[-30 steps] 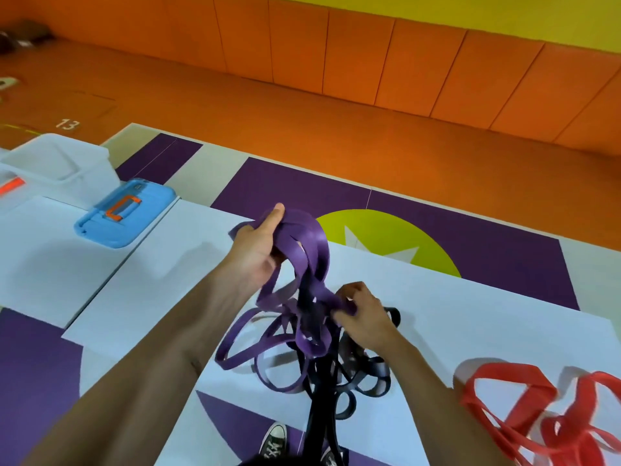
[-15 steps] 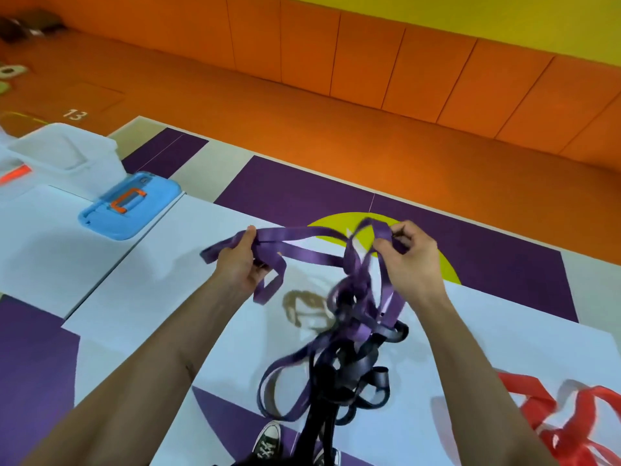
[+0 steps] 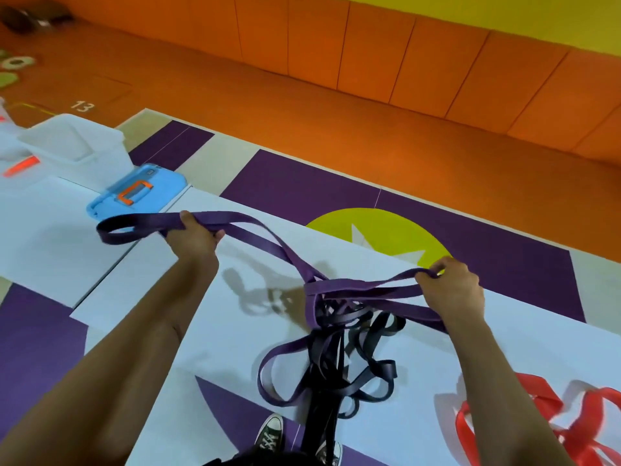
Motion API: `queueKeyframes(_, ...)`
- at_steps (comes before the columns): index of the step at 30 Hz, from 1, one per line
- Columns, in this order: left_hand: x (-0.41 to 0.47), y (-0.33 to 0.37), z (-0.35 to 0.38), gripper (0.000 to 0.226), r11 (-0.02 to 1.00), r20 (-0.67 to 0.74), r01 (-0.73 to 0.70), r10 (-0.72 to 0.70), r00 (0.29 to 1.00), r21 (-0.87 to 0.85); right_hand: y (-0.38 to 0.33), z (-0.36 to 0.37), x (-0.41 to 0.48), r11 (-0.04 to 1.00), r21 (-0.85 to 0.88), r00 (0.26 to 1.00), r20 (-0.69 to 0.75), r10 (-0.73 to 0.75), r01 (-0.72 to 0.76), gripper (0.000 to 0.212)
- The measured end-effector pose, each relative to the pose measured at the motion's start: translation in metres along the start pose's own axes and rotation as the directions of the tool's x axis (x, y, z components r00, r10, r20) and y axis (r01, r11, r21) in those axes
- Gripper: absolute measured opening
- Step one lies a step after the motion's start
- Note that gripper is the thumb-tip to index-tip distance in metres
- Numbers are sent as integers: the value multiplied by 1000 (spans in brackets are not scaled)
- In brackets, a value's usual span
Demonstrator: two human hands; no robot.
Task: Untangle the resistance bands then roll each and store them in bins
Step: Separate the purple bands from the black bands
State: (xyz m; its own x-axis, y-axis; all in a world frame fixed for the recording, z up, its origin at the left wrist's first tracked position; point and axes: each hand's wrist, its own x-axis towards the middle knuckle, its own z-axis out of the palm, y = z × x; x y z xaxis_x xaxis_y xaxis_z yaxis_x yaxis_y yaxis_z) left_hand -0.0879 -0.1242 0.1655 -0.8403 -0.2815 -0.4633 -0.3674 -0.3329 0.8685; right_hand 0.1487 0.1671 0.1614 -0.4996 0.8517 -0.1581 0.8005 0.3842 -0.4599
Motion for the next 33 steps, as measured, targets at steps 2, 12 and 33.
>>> queueKeyframes(2, -6, -4, -3, 35, 999, 43, 30, -31, 999, 15, 4, 11, 3, 985, -174, 989, 146, 34, -8, 15)
queueKeyframes(12, -60, -17, 18, 20, 948, 396, 317, -280, 875, -31, -55, 67, -20, 917, 131, 778, 493, -390, 377, 114)
queueKeyframes(33, -28, 21, -18, 21, 938, 460, -234, 95, 883, 256, -130, 1, -23, 638, 662, 771, 139, -621, 395, 13)
